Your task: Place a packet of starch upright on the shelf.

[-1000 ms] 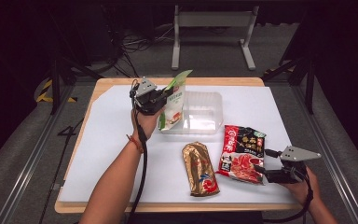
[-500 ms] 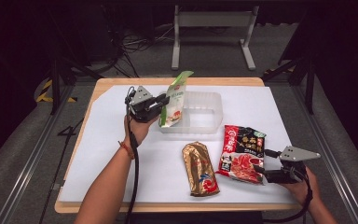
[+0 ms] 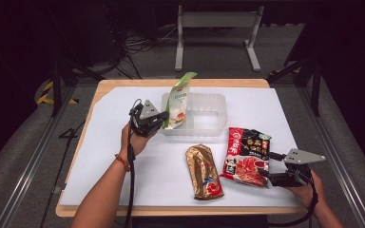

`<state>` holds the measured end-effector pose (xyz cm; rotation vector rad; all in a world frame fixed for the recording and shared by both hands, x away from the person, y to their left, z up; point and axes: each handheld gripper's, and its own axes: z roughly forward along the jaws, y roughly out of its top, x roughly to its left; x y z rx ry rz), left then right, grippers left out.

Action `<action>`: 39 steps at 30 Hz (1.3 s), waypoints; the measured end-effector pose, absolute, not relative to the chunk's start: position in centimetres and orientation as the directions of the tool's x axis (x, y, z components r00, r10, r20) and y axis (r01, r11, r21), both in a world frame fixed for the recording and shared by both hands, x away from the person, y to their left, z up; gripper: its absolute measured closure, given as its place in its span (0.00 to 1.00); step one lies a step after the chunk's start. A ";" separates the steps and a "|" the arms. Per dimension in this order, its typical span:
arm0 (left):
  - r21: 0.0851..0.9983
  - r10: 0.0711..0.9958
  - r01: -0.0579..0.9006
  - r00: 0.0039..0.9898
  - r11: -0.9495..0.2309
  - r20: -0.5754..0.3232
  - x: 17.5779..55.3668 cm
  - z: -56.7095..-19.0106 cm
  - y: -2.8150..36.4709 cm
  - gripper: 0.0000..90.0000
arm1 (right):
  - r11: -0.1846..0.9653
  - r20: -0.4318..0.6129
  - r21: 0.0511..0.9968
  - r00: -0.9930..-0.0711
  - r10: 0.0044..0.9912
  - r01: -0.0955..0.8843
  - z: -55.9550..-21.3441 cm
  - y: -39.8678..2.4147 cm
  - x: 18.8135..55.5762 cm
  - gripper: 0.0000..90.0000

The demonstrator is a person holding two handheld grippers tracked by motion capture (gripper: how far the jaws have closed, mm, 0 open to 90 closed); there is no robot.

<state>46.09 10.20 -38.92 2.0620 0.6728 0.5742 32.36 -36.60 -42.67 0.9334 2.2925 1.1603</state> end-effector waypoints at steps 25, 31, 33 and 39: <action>0.709 0.611 0.290 0.752 -0.643 0.246 47.4 -41.2 6.9 1.00 | 0.440 -0.059 0.813 -0.697 0.714 0.381 -42.8 -36.5 32.4 0.27; 0.748 0.612 0.281 0.764 -0.602 0.205 47.3 -41.4 7.0 1.00 | 0.433 -0.055 0.816 -0.693 0.719 0.384 -42.8 -36.6 32.3 0.27; 0.778 0.606 0.254 0.771 -0.575 0.196 46.8 -40.9 7.2 1.00 | 0.431 -0.054 0.816 -0.692 0.720 0.385 -42.8 -36.7 32.3 0.27; 0.852 0.590 0.194 0.792 -0.486 0.156 44.5 -39.3 9.0 0.99 | 0.424 -0.054 0.822 -0.689 0.722 0.380 -42.6 -36.8 32.2 0.27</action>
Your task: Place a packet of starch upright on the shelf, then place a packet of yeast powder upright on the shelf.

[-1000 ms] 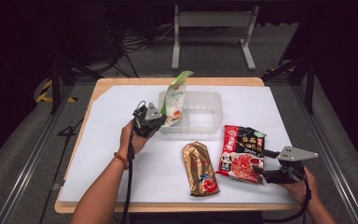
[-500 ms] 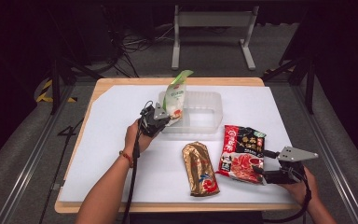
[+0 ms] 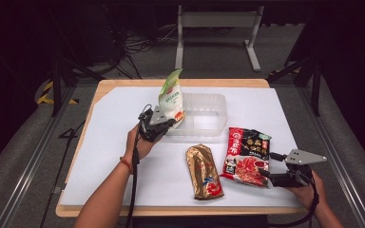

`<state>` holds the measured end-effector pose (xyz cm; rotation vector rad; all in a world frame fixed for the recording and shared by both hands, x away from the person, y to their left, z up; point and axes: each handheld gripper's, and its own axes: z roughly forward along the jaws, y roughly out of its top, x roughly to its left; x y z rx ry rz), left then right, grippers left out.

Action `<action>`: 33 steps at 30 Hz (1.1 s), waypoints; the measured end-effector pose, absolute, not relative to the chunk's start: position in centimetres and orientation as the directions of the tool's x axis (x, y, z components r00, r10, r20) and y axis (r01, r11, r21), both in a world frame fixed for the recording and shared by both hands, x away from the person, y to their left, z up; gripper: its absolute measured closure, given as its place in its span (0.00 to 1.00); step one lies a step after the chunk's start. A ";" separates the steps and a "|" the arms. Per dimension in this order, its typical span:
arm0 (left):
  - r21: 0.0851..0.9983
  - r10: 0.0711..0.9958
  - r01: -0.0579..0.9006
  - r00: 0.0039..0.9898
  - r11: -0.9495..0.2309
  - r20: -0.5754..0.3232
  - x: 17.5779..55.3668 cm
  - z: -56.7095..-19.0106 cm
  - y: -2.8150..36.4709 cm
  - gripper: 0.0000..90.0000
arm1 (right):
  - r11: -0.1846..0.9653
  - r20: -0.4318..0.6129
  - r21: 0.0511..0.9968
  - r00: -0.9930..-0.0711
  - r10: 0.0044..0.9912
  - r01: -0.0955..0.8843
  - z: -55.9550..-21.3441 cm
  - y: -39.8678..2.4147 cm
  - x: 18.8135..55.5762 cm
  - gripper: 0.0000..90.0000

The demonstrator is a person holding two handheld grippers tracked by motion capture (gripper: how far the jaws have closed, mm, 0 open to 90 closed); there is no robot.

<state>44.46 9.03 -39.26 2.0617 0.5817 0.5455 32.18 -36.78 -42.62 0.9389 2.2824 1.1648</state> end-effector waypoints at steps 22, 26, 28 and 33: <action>0.846 0.543 0.289 0.840 -0.449 0.001 39.9 -41.3 13.6 0.34 | 0.432 -0.060 0.816 -0.687 0.724 0.384 -42.5 -36.3 32.9 0.28; 0.842 0.544 0.296 0.839 -0.451 -0.004 39.6 -41.8 13.6 0.26 | 0.428 -0.057 0.819 -0.687 0.724 0.383 -42.4 -36.3 32.9 0.28; 0.841 0.536 0.299 0.844 -0.452 -0.013 39.5 -42.1 13.6 0.27 | 0.426 -0.053 0.818 -0.688 0.724 0.386 -42.5 -36.2 33.0 0.28; 0.845 0.521 0.300 0.853 -0.442 -0.031 39.1 -42.2 13.6 0.27 | 0.448 -0.064 0.809 -0.699 0.712 0.382 -42.7 -35.9 32.9 0.29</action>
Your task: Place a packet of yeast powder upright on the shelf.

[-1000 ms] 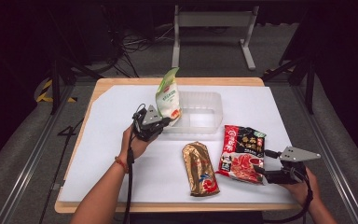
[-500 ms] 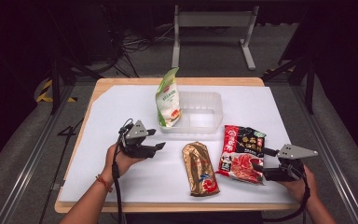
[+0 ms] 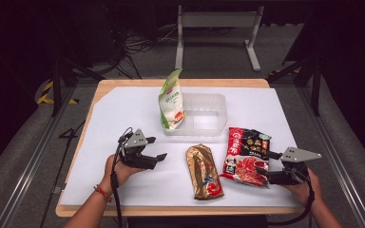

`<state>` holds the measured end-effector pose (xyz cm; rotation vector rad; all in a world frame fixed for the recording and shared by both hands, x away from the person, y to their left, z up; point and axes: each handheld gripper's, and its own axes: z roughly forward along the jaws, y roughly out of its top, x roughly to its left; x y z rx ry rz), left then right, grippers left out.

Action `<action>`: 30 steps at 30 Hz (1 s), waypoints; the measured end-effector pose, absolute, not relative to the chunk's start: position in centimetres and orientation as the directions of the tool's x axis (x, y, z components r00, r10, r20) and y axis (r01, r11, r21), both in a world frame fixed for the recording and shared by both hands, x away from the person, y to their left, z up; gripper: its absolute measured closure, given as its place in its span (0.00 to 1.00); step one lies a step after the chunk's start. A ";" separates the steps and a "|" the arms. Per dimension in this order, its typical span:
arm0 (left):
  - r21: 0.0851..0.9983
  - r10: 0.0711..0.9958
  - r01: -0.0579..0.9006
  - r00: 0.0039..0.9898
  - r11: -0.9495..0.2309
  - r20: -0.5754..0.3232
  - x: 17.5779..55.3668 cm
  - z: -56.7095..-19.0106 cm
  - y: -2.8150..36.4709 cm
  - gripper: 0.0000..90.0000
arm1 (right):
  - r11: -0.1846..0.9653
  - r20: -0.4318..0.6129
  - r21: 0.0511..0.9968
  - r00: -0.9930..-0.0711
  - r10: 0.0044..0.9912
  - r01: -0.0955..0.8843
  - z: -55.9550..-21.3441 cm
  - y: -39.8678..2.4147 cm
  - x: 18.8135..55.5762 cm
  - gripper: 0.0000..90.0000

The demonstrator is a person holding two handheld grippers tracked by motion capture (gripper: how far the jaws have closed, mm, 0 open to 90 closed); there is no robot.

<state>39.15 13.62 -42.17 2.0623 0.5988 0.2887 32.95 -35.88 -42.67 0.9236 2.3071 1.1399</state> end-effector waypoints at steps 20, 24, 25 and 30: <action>0.854 0.469 0.350 0.871 -0.384 -0.147 40.7 -42.1 12.0 0.27 | 0.446 -0.069 0.813 -0.698 0.713 0.375 -42.7 -36.2 32.2 0.30; 0.856 0.431 0.362 0.883 -0.370 -0.188 41.5 -41.9 10.6 0.27 | 0.444 -0.064 0.812 -0.697 0.714 0.379 -42.7 -36.3 32.1 0.30; 0.852 0.428 0.374 0.880 -0.366 -0.203 41.8 -42.0 10.2 0.27 | 0.443 -0.065 0.814 -0.700 0.712 0.375 -42.7 -36.3 32.1 0.30; 0.832 0.411 0.412 0.877 -0.371 -0.251 42.8 -42.7 9.0 0.25 | 0.453 -0.070 0.805 -0.697 0.714 0.383 -42.9 -36.3 32.0 0.30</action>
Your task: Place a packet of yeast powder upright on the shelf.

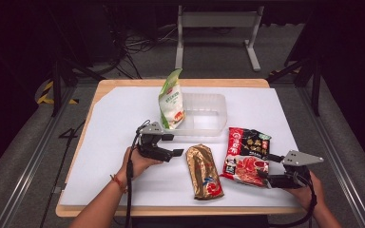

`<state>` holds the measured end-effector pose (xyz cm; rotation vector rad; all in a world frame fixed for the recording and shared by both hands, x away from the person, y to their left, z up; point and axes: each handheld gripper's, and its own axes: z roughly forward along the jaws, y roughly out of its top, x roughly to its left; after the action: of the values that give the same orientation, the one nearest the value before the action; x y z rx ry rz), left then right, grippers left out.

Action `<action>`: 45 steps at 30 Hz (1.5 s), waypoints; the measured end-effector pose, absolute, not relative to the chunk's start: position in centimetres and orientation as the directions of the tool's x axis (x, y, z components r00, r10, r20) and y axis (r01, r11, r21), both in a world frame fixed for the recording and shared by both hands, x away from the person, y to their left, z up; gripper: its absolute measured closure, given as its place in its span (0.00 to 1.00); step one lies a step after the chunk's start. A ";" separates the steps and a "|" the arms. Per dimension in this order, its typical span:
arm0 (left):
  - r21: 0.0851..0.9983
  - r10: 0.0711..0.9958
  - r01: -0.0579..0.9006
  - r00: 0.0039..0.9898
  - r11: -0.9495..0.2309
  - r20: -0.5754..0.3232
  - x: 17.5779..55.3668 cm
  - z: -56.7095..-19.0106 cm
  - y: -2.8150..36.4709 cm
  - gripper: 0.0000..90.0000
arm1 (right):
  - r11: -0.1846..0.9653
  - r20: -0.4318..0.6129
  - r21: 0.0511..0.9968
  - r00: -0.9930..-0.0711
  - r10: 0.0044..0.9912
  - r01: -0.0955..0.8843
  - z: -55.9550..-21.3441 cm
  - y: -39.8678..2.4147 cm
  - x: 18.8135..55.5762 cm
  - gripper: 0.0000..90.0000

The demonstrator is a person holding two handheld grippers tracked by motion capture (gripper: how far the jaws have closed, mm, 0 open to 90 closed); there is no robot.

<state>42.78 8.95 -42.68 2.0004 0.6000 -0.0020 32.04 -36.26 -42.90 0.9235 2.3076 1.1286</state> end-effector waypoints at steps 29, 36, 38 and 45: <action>0.745 0.310 0.465 0.883 -0.479 -0.352 44.8 -45.3 3.2 0.48 | 0.456 -0.076 0.805 -0.696 0.714 0.380 -42.9 -36.5 32.0 0.29; 0.749 0.318 0.480 0.874 -0.456 -0.367 44.5 -45.2 3.5 0.82 | 0.457 -0.076 0.805 -0.699 0.711 0.377 -42.9 -36.4 32.0 0.29; 0.756 0.325 0.468 0.880 -0.458 -0.348 44.3 -45.1 3.5 0.88 | 0.459 -0.076 0.804 -0.701 0.709 0.377 -42.9 -36.4 32.1 0.29; 0.795 0.351 0.430 0.890 -0.428 -0.291 43.3 -43.8 3.8 0.93 | 0.456 -0.074 0.806 -0.700 0.711 0.377 -42.9 -36.4 32.0 0.29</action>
<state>43.27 3.76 -43.84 2.0574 0.5638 -0.0988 32.02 -36.43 -42.89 0.9155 2.3078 1.1296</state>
